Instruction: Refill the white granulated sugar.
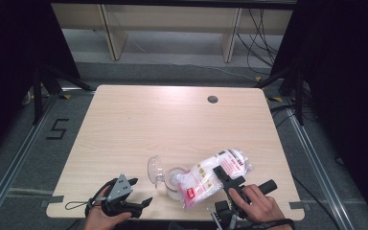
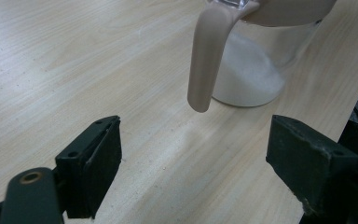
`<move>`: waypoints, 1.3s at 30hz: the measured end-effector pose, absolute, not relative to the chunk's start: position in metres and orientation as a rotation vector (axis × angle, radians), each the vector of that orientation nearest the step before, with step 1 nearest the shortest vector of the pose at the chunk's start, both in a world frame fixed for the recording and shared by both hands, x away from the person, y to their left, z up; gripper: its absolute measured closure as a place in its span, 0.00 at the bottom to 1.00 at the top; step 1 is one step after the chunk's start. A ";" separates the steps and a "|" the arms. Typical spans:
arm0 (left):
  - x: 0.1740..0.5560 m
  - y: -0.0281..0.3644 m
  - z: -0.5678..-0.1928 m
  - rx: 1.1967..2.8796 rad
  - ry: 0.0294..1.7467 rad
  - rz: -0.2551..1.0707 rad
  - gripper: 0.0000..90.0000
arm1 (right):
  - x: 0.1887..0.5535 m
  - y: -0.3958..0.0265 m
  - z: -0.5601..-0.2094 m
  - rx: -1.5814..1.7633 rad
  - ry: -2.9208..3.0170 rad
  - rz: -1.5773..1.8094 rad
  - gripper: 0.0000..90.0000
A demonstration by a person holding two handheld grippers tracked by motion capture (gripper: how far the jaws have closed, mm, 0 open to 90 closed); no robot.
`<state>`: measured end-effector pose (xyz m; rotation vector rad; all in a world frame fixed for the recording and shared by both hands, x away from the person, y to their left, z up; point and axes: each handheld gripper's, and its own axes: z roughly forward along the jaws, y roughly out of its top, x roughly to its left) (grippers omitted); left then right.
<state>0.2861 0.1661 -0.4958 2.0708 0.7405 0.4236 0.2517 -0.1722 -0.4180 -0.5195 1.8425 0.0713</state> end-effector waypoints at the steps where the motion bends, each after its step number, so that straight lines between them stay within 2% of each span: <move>1: 0.286 0.166 -0.496 2.071 0.741 0.424 0.20 | 0.252 -0.172 -0.418 -0.520 1.843 0.071 0.75; 23: 0.285 0.165 -0.496 2.067 0.766 0.425 0.20 | 0.255 -0.171 -0.420 -0.512 1.857 0.068 0.79; 29: 0.284 0.162 -0.498 2.030 0.786 0.388 0.20 | 0.255 -0.168 -0.418 -0.564 1.811 -0.020 0.79; 39: 0.286 0.165 -0.497 2.061 0.753 0.411 0.20 | 0.255 -0.170 -0.416 -0.557 1.791 -0.033 0.80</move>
